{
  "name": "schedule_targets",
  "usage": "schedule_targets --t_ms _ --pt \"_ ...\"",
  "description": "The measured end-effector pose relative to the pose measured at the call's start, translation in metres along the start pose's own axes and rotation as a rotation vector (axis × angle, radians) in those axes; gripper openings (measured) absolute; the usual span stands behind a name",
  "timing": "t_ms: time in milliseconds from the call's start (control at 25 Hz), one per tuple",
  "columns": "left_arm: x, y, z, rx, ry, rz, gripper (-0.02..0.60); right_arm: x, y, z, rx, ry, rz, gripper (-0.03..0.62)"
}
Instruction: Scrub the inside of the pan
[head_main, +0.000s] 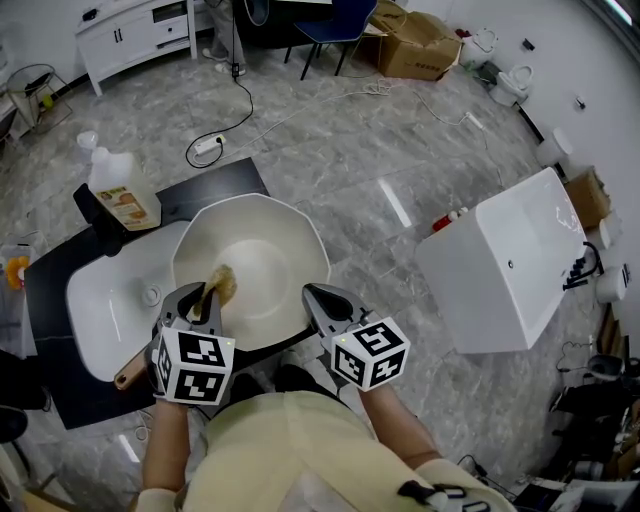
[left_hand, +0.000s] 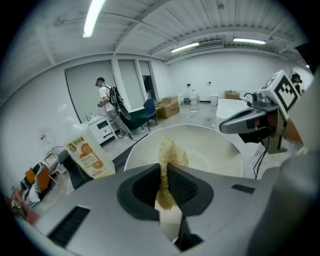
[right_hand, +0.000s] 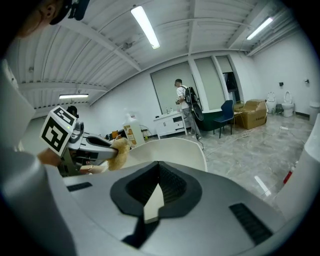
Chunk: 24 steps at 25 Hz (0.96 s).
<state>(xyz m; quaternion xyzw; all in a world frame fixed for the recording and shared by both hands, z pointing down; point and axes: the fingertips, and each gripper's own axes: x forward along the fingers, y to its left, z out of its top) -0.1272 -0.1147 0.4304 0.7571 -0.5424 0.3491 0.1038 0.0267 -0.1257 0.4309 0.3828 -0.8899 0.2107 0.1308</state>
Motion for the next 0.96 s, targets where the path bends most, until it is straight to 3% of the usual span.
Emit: schedule_targets --t_ms 520,720,960 --pt "-0.003 -0.001 0.006 0.028 -0.022 0.01 0.04 0.0 0.0 0.006 -0.034 -0.006 0.005 0.015" --pt "-0.004 -0.004 0.01 -0.025 -0.045 -0.035 0.04 0.002 0.003 0.008 -0.017 -0.006 0.037 0.015" --pt "-0.005 -0.005 0.018 -0.018 -0.06 -0.043 0.04 0.001 0.007 0.016 -0.019 -0.014 0.061 0.015"
